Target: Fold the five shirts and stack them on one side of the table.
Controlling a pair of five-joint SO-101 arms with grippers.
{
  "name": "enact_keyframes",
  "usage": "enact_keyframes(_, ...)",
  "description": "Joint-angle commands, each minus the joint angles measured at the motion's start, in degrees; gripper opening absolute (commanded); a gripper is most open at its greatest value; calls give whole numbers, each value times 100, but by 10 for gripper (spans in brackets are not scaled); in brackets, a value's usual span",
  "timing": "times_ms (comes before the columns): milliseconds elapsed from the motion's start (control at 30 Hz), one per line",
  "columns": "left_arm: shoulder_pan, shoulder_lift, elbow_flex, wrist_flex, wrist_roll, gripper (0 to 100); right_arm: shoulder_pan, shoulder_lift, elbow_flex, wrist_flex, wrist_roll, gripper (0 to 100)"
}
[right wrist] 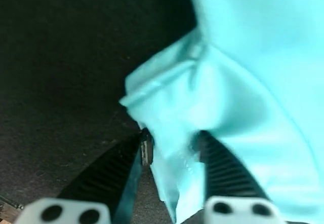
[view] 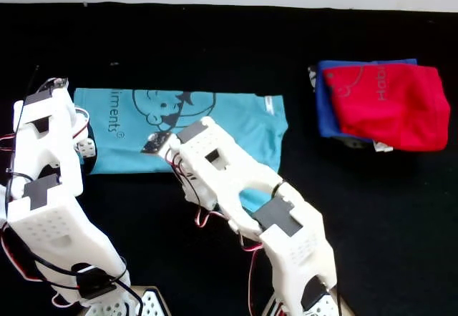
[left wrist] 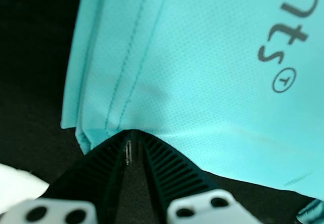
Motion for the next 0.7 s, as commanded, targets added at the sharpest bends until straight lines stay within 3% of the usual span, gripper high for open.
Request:
enact_keyframes(0,13,13,13,-229,53,9,-136,171,101,66,70,19)
enact_keyframes(267,13,13,13,-229,53,9,444,119,-400,444,70,5)
enact_keyframes(500,13,13,13,-229,53,9,1367,154,-2492,1481,132,5)
enact_keyframes(667,13,13,13,-229,53,9,1833,224,-3530,1499,149,5)
